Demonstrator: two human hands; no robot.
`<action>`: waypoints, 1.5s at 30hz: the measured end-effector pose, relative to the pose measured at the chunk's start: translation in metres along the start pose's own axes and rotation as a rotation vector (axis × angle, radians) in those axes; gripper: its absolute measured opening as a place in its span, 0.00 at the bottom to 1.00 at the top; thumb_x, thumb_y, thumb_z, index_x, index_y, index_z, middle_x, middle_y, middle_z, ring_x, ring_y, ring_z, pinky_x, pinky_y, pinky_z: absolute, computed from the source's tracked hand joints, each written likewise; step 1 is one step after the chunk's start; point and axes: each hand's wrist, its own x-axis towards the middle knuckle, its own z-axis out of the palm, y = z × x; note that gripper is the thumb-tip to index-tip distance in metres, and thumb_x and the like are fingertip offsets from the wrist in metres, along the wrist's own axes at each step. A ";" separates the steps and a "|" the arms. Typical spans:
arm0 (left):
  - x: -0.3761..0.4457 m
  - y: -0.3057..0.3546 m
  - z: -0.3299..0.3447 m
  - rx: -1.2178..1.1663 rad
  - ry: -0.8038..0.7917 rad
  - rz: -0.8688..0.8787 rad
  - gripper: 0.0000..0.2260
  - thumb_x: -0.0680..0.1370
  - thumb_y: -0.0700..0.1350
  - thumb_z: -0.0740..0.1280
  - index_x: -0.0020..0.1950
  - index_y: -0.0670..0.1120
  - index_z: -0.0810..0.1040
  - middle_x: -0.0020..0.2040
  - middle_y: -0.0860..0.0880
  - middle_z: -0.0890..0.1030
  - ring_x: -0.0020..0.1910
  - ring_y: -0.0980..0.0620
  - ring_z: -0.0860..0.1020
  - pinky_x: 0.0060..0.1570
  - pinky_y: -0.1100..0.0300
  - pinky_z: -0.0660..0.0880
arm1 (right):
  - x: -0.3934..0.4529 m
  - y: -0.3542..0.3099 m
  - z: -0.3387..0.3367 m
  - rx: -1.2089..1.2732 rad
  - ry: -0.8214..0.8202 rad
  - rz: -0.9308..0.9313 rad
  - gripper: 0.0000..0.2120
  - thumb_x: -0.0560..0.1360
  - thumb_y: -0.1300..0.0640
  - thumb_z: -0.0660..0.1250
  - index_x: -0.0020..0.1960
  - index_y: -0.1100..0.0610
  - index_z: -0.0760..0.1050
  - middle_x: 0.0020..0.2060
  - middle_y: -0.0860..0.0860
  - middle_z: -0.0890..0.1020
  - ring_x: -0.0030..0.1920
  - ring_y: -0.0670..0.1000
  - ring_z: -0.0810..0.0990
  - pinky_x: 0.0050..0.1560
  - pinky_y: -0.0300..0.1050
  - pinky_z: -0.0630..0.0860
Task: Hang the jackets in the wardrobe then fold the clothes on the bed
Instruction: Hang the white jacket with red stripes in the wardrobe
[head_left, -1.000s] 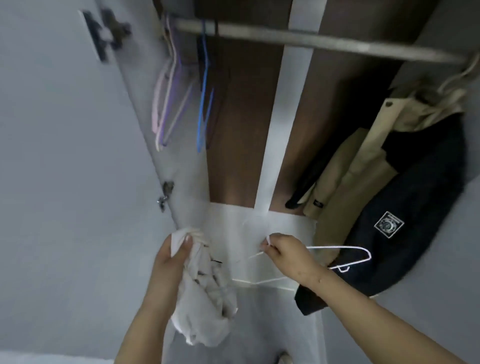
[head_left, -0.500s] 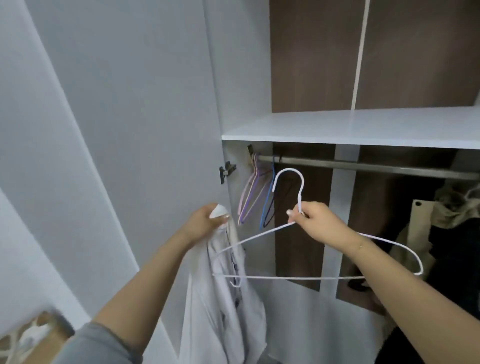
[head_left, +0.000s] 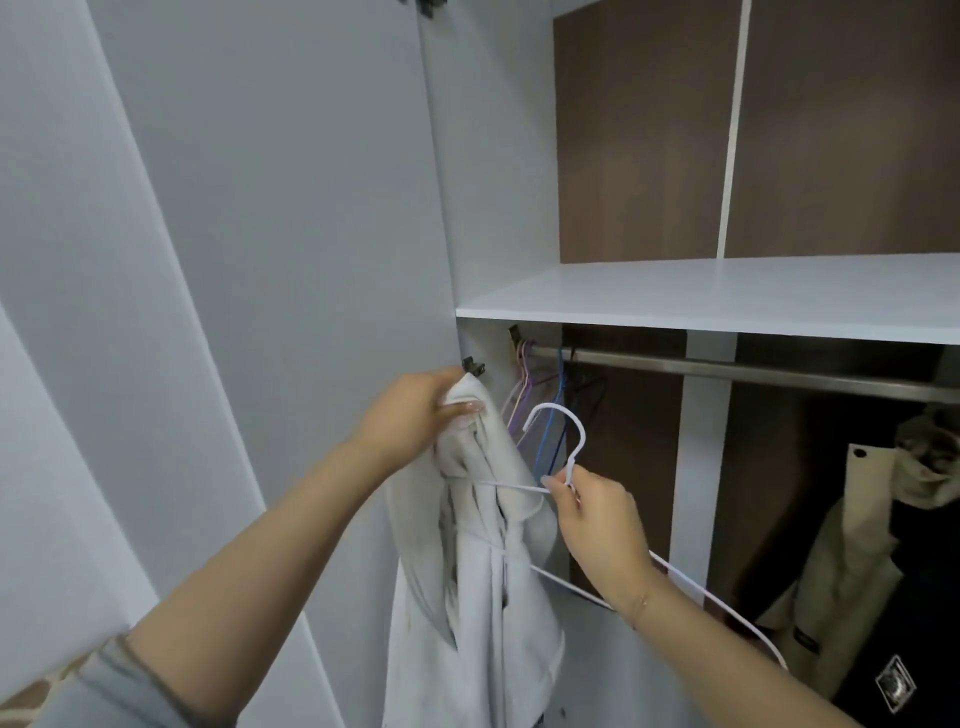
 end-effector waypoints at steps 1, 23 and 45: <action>0.001 0.000 -0.004 0.034 0.012 0.016 0.19 0.78 0.54 0.67 0.35 0.54 0.60 0.29 0.53 0.66 0.29 0.57 0.65 0.30 0.60 0.61 | 0.006 0.002 -0.001 -0.032 0.025 -0.007 0.12 0.81 0.54 0.63 0.46 0.61 0.79 0.38 0.55 0.81 0.39 0.57 0.80 0.40 0.53 0.75; 0.028 -0.019 -0.002 -0.284 -0.281 -0.211 0.08 0.81 0.48 0.64 0.47 0.46 0.77 0.38 0.53 0.79 0.37 0.56 0.76 0.38 0.66 0.70 | 0.024 0.048 -0.014 -0.305 0.169 -0.151 0.11 0.78 0.56 0.67 0.39 0.59 0.77 0.28 0.52 0.77 0.26 0.56 0.76 0.25 0.49 0.72; 0.004 -0.039 0.092 -0.013 -0.261 0.085 0.12 0.80 0.60 0.60 0.46 0.55 0.62 0.28 0.51 0.68 0.41 0.48 0.65 0.45 0.57 0.57 | 0.031 0.037 0.013 0.645 0.027 0.266 0.09 0.79 0.58 0.66 0.43 0.60 0.79 0.28 0.55 0.75 0.32 0.48 0.72 0.37 0.45 0.71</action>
